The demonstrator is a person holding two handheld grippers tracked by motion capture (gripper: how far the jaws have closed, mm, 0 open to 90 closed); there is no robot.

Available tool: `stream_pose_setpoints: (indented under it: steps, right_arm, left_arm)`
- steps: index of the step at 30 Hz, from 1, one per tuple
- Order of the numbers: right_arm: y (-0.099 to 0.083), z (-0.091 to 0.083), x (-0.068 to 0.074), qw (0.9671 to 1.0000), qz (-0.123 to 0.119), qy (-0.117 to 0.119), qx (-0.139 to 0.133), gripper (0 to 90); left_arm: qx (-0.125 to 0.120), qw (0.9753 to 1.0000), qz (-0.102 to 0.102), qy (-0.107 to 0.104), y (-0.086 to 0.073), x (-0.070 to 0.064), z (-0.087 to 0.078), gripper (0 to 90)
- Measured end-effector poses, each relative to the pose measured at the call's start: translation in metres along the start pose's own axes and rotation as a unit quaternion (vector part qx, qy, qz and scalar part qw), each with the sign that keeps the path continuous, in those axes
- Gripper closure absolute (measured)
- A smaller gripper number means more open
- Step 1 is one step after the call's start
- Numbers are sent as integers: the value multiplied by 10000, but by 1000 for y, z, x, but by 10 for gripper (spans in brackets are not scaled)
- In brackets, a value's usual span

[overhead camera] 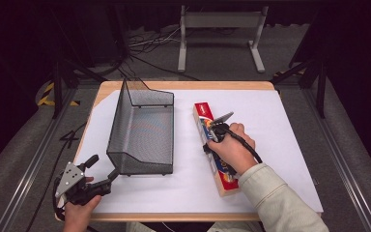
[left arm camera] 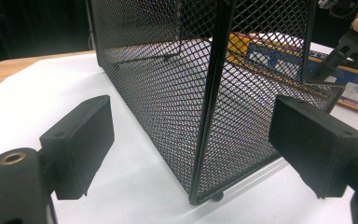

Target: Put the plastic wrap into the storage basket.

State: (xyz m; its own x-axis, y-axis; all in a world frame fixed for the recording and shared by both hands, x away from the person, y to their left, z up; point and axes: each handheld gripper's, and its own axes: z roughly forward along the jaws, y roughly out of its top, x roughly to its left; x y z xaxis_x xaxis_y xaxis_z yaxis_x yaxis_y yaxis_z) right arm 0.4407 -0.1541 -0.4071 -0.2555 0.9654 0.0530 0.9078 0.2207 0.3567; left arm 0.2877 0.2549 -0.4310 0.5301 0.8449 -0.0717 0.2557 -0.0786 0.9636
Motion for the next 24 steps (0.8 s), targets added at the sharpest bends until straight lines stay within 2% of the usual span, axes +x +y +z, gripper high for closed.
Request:
stream_pose_setpoints:
  steps: [4, 10, 18, 24]
  right_arm:
    - [3, -4, -1, 10000, 18, 23, 3, 417]
    - [8, -16, 3, 9998, -51, 49, -162, 419]
    - [17, -41, 10, 9992, -159, 55, -371, 418]
    - [22, -54, 12, 9990, -183, 50, -408, 417]
  left_arm:
    - [6, 10000, 15, 3, 0, 0, 0, 150]
    - [-9, 10000, 41, 16, 1, -1, -1, 150]
    - [-6, 10000, 38, 35, 1, -1, -1, 151]
    - [-11, 10000, 83, 20, 1, -2, -1, 151]
